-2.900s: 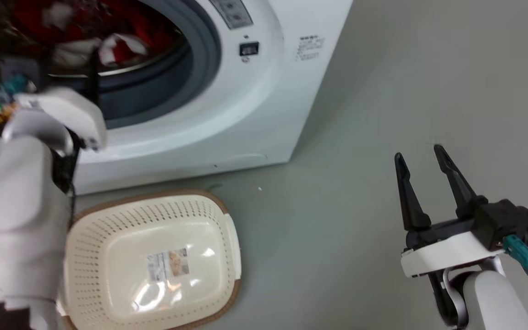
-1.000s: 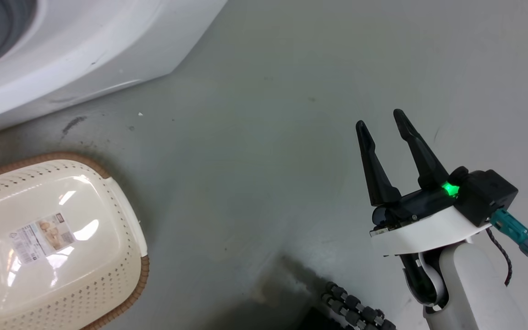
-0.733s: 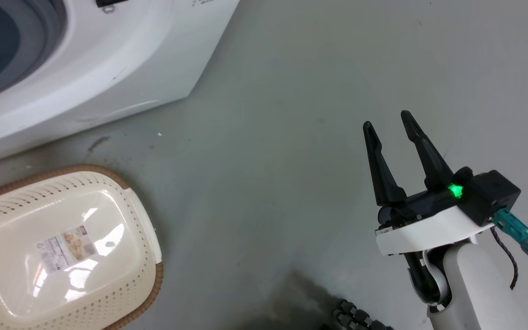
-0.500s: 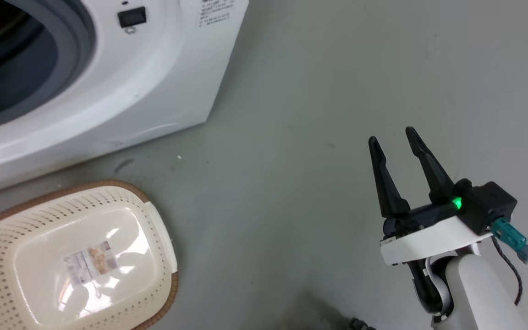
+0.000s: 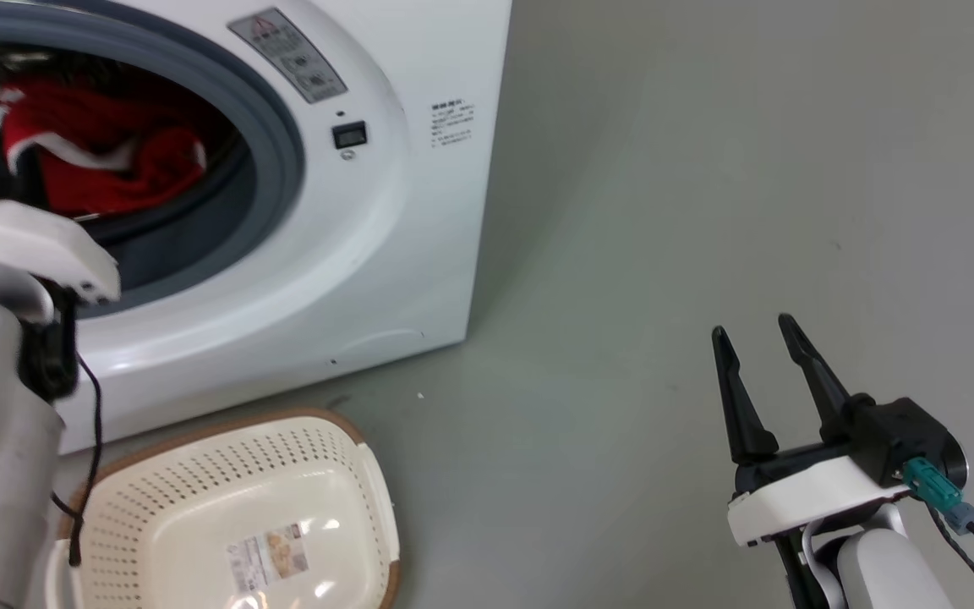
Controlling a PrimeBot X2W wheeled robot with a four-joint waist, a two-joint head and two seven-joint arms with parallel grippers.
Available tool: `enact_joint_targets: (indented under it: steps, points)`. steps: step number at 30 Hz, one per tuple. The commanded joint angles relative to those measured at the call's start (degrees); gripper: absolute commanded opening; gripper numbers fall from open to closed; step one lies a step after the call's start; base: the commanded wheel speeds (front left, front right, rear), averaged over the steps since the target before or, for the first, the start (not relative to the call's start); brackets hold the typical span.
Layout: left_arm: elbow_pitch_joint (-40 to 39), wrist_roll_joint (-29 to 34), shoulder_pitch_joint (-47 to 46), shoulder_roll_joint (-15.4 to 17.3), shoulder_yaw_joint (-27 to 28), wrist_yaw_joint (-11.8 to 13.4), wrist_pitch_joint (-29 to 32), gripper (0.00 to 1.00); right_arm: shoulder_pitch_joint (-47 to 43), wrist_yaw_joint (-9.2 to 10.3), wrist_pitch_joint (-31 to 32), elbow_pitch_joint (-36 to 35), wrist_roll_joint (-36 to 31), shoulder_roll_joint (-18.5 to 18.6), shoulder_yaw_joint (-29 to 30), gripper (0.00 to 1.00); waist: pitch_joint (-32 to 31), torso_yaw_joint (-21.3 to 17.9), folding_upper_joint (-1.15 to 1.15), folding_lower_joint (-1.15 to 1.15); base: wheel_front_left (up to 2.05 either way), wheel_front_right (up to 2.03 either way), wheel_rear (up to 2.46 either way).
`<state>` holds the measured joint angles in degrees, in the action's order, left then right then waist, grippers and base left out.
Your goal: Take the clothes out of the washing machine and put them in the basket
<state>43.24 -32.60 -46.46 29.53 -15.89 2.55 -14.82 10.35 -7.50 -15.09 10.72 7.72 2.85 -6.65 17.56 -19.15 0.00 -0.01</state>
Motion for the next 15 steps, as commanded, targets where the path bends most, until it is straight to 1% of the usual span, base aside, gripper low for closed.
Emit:
enact_joint_targets:
  steps: [1, 2, 8, 15]
  points:
    - [-0.98, -0.31, 1.78, -0.65, 0.55, 0.16, -0.38, 0.0, -0.87, 0.02, -0.07, 0.17, -0.39, 0.04, 0.31, 1.0, -4.37, 2.65, 0.0, 0.01, 0.0, 0.0, 0.0]
    - [-2.26, -0.38, 3.4, -1.13, 1.01, 0.08, -0.45, 0.0, -1.33, 0.02, 0.06, 0.21, -0.75, 0.03, 0.57, 1.0, -5.3, 3.07, 0.0, 0.01, 0.0, 0.0, 0.0]
    - [-13.32, 0.78, 13.8, -4.15, 4.22, 1.73, -0.5, 0.0, -3.93, 0.02, 1.58, -0.6, -1.81, 0.03, 2.08, 1.0, -8.92, 5.51, 0.0, 0.01, 0.0, 0.0, 0.0]
    - [-26.63, 3.02, 26.07, -7.91, 4.16, 4.11, -0.52, 0.0, -6.59, 0.02, 3.68, -2.76, -2.86, 0.03, 3.55, 1.0, -10.61, 8.57, 0.0, 0.01, 0.0, 0.0, 0.0]
